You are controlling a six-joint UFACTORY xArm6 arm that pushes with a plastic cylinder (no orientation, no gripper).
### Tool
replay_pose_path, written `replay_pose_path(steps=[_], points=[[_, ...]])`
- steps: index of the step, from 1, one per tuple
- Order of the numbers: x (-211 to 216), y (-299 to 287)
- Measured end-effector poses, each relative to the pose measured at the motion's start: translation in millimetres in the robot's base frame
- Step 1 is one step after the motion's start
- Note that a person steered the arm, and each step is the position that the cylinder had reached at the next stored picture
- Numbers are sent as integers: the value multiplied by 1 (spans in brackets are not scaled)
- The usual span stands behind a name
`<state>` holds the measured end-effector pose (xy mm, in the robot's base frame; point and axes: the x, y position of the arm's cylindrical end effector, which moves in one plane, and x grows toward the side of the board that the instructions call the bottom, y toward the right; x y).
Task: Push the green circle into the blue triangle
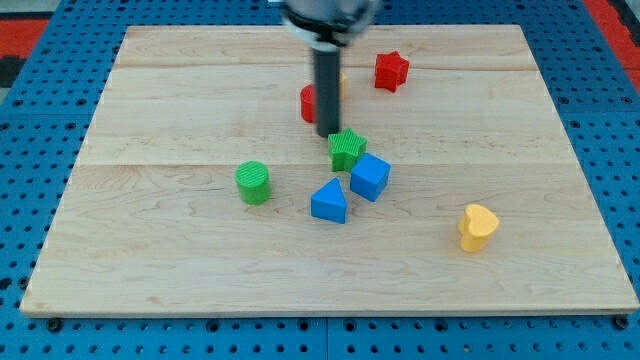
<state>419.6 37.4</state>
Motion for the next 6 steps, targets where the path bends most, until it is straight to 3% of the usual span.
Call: replay_pose_path(steps=[1,2,3,4,5,6], points=[[42,23],[38,45],[6,-42],[8,-131],[32,-168],[52,-77]])
